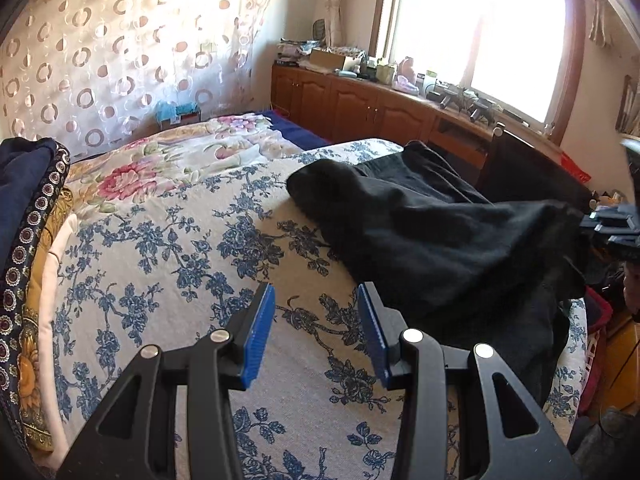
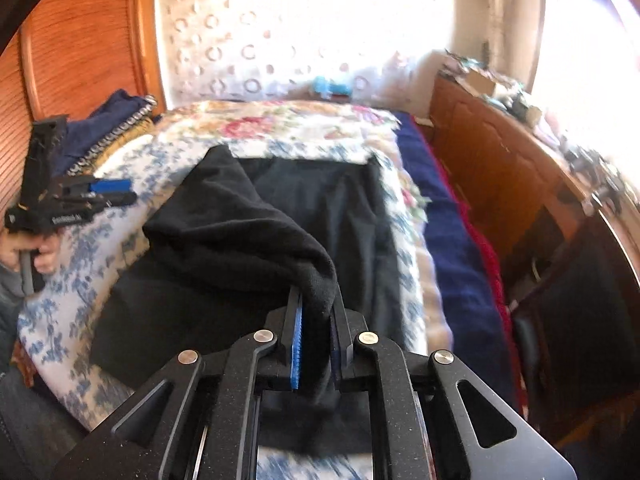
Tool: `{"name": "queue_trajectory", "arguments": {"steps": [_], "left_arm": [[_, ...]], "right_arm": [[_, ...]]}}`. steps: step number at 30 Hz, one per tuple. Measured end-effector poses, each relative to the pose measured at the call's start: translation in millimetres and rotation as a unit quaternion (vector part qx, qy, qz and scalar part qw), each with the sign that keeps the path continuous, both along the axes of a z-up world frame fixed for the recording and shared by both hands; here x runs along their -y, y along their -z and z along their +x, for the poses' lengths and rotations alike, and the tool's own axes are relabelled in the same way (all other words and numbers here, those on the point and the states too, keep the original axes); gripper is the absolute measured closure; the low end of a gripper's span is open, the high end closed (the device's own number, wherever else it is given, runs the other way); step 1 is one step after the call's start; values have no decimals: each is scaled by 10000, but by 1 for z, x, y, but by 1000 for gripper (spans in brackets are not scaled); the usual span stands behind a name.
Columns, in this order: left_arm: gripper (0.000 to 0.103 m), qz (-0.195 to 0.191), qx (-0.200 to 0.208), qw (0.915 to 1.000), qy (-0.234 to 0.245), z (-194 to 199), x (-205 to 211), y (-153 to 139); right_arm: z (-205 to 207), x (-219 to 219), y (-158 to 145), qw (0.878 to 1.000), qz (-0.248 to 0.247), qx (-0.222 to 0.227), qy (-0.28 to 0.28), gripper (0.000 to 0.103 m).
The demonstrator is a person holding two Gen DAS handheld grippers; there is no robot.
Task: Fold small clothes
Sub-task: 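Grasp the folded shirt with the right tool and lift it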
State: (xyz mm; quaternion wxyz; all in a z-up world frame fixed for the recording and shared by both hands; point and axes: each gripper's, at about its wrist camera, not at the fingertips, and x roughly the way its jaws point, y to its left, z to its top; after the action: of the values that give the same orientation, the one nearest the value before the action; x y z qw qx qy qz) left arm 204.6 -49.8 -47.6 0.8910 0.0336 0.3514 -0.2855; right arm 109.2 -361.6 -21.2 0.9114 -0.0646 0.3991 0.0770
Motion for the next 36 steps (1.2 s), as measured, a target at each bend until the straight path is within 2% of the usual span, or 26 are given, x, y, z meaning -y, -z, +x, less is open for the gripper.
{"name": "queue_trajectory", "arguments": {"steps": [2,5,7,8,9,14,24,30,36], "left_arm": [[61,-7,-6,10000,-36,0,0,0],[61,15,114,9999,-72,-2,0,-5],[61,15,200,9998,-88,-5,-2,-7],[61,7,212,9997,-97,-5,-3,-8],[61,10,218,9997,-109,-5,-4,-8],[61,44,316,9993,-173,-7,-6,-11],[61,38,316,9987,-388,-5,-20,-10],[61,11,310,9986,-431,-4,-23,-10],[61,51,304,9987,-400,-3,-22,-8]], "right_arm": [[8,7,17,9993,-80,-308,191,94],[17,3,25,9983,-270,-418,299,83],[22,-3,18,9987,-350,-256,276,68],[25,-6,11,9991,-321,-126,226,55],[28,-10,6,9994,-299,-43,182,50],[49,-45,-10,9990,-213,207,-334,50],[81,-131,25,9913,148,-143,-1298,49],[85,-160,42,9860,151,-367,-1621,46],[94,-165,60,9862,-106,-606,-1537,45]]}}
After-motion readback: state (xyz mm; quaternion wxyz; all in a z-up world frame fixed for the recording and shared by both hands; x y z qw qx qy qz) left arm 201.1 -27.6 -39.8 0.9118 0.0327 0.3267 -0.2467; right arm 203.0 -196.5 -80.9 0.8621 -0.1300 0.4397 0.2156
